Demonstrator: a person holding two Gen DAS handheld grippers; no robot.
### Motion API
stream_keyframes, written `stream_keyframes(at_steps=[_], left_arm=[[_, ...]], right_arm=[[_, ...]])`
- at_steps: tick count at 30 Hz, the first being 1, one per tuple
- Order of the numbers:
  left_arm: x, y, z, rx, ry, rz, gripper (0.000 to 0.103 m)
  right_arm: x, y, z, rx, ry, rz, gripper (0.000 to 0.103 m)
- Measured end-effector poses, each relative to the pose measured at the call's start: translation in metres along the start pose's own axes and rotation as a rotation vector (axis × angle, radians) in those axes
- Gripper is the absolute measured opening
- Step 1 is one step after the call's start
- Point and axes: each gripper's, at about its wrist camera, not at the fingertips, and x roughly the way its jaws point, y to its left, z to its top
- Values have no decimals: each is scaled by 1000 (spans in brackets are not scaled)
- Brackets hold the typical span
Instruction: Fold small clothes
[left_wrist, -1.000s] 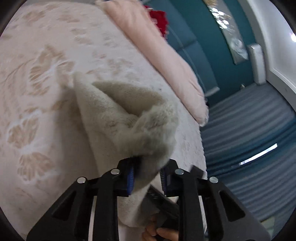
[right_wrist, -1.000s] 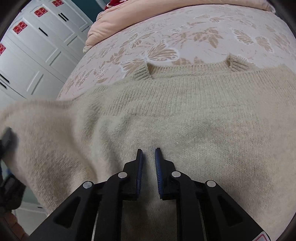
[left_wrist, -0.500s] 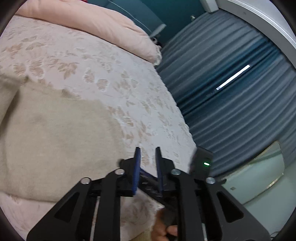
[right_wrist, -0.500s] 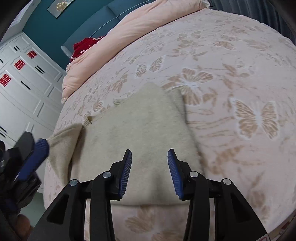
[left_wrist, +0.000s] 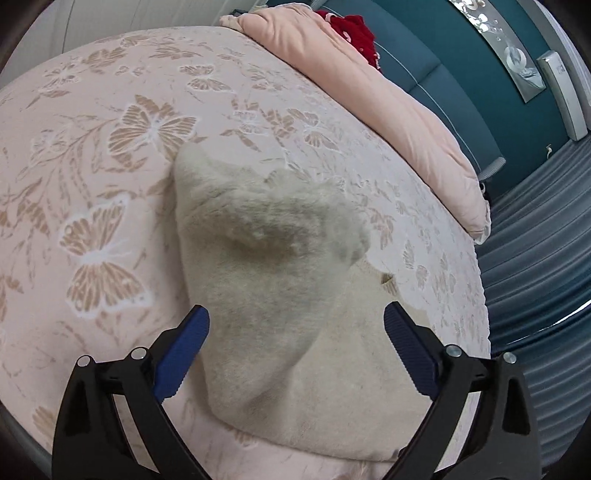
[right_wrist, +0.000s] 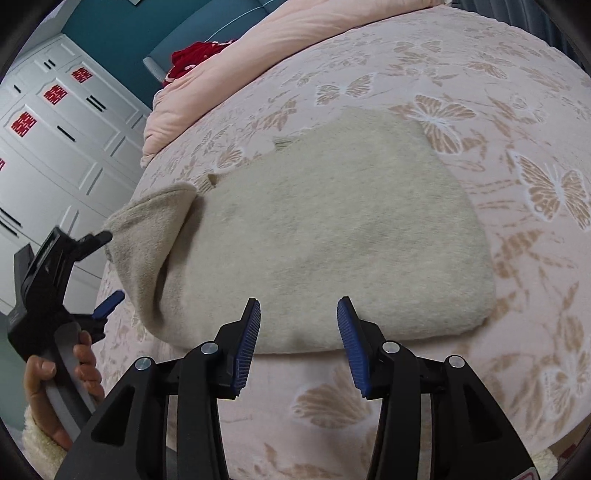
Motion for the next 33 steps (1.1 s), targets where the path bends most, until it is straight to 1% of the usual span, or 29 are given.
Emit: stream_keyframes(at_steps=[1, 2, 4, 5, 6, 7, 8, 9, 10, 11, 12, 13, 14, 16, 18, 19, 20, 21, 22, 23, 24, 25, 26, 27, 28, 29, 30, 32, 33], left_arm=[[5, -3, 2, 19, -6, 5, 96], [16, -8, 6, 41, -6, 29, 96], [40, -16, 12, 84, 20, 97, 96], [51, -18, 16, 91, 45, 108, 94], [56, -17, 19, 84, 61, 84, 89], [58, -12, 20, 66, 70, 45, 59], [58, -9, 22, 50, 89, 25, 32], [56, -7, 24, 35, 108, -11, 22], [49, -10, 24, 36, 111, -43, 13], [40, -19, 22, 66, 94, -65, 11], [28, -35, 20, 125, 75, -93, 9], [18, -53, 16, 181, 62, -151, 0], [9, -74, 14, 231, 61, -221, 0], [-14, -128, 2, 363, 30, -339, 0], [-34, -184, -21, 496, 33, -465, 0], [-40, -209, -39, 559, 51, -523, 0], [-44, -228, -57, 610, 79, -569, 0], [-45, -241, -75, 648, 104, -599, 0], [-45, -246, -92, 668, 120, -613, 4], [-45, -245, -104, 667, 131, -622, 4], [-44, -238, -112, 652, 136, -616, 5], [-42, -230, -115, 633, 143, -586, 10], [-42, -218, -115, 606, 148, -554, 22], [-44, -202, -112, 567, 143, -522, 32], [-48, -180, -103, 524, 118, -477, 51], [-56, -164, -98, 494, 80, -432, 60], [-66, -142, -88, 466, 32, -378, 64], [-87, -96, -69, 417, -58, -252, 78], [-96, -75, -60, 391, -91, -185, 80]], right_arm=[[1, 5, 1, -10, 3, 2, 45], [2, 9, 1, -17, 6, -1, 45], [5, 12, 1, -21, 17, -2, 47], [6, 12, 0, -18, 23, -6, 47], [7, 11, -1, -14, 30, -8, 48], [8, 9, -2, -10, 35, -9, 48], [8, 7, -3, -5, 37, -14, 48], [8, 4, -4, 2, 37, -17, 48], [7, 1, -4, 12, 35, -14, 48], [5, -4, -4, 24, 27, -12, 48], [3, -9, -3, 37, 18, -7, 48], [0, -14, -1, 49, 9, -1, 48], [-4, -19, 1, 58, -4, -3, 48], [-13, -28, 6, 73, -27, -8, 48], [-28, -38, 11, 87, -63, -16, 48], [-37, -43, 13, 97, -84, -13, 49], [-44, -50, 15, 115, -99, -1, 54], [-50, -57, 17, 136, -108, 1, 56], [-53, -61, 19, 145, -108, -5, 56], [-54, -61, 21, 133, -96, -7, 56], [-52, -57, 24, 98, -80, -12, 56], [-51, -51, 26, 57, -69, -17, 56], [-47, -41, 29, 15, -59, -10, 56], [-42, -31, 32, -21, -45, 5, 57], [-35, -18, 35, -58, -27, 24, 60], [-27, -2, 38, -99, -11, 42, 61], [-18, 18, 41, -155, -3, 46, 61], [5, 64, 47, -281, 16, 49, 64], [17, 87, 49, -332, 23, 52, 65]])
